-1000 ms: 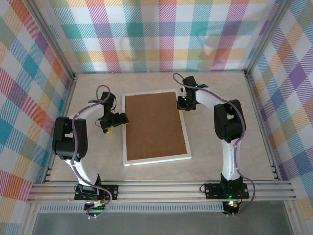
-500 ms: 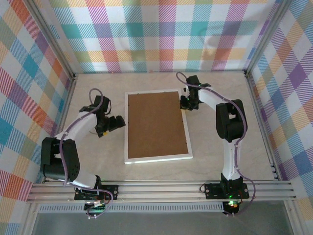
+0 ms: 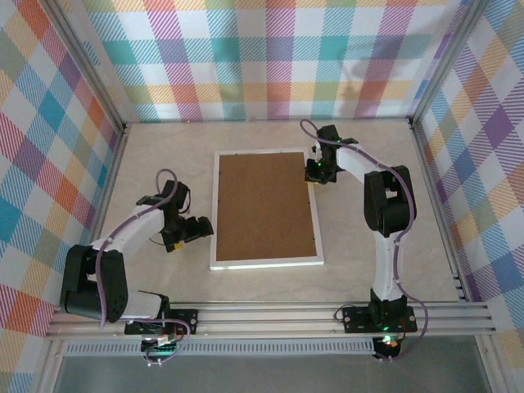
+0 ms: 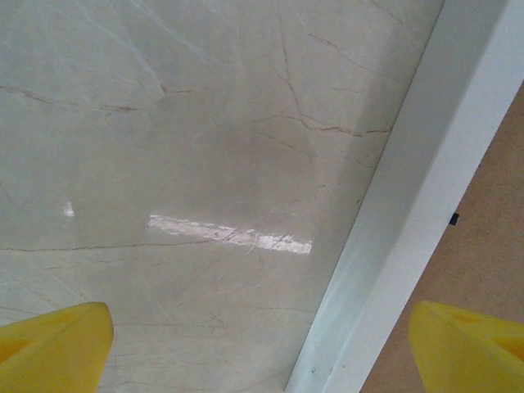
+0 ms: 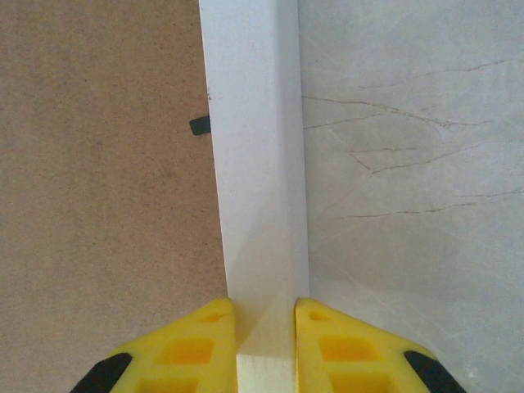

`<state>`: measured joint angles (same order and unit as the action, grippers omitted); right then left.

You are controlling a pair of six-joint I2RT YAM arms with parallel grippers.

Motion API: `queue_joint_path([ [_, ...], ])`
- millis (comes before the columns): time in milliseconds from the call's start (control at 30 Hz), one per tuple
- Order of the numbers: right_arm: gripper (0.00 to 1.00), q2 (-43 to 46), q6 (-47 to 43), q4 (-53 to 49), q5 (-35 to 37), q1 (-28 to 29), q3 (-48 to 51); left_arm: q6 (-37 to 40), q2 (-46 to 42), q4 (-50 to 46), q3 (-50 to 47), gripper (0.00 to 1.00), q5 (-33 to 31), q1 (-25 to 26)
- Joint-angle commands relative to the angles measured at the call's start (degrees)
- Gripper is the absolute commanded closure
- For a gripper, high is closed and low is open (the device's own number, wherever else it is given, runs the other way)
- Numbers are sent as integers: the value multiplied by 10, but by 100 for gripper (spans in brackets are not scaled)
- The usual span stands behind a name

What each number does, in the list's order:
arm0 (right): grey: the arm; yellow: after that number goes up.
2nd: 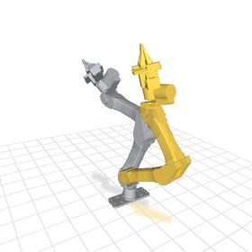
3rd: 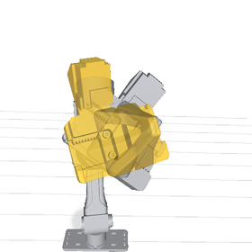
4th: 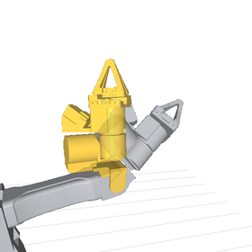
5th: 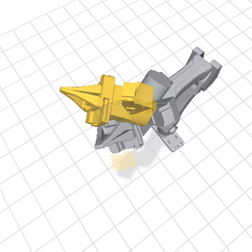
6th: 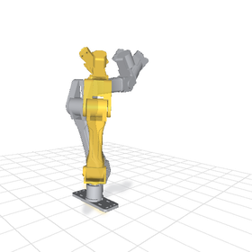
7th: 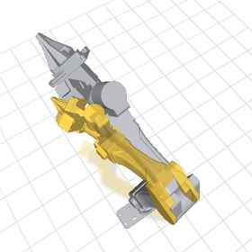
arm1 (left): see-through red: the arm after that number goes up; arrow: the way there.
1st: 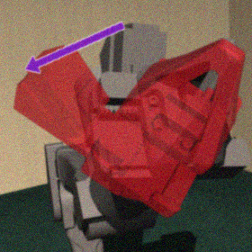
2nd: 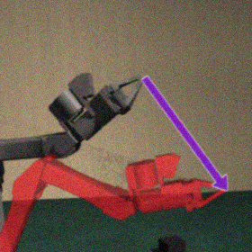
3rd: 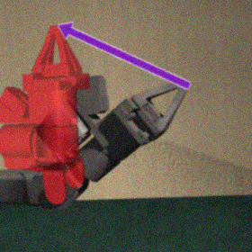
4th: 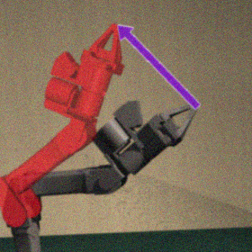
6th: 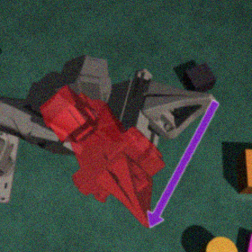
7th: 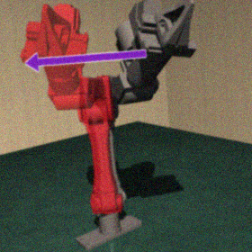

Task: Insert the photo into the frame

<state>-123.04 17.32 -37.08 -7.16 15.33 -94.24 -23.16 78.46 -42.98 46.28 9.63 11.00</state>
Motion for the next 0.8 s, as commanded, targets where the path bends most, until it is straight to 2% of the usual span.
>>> queue_joint_path([
  [0, 81, -8, 9, -24, -4, -5, 8, -9, 17, 20, -1, 7, 4, 7],
  [433, 83, -12, -2, -19, 12, -1, 19, -5, 66, 32, 27, 8, 1, 33],
  [767, 83, -6, -2, -19, 12, -1, 20, 0, 69, 14, 56, 7, -34, 35],
])
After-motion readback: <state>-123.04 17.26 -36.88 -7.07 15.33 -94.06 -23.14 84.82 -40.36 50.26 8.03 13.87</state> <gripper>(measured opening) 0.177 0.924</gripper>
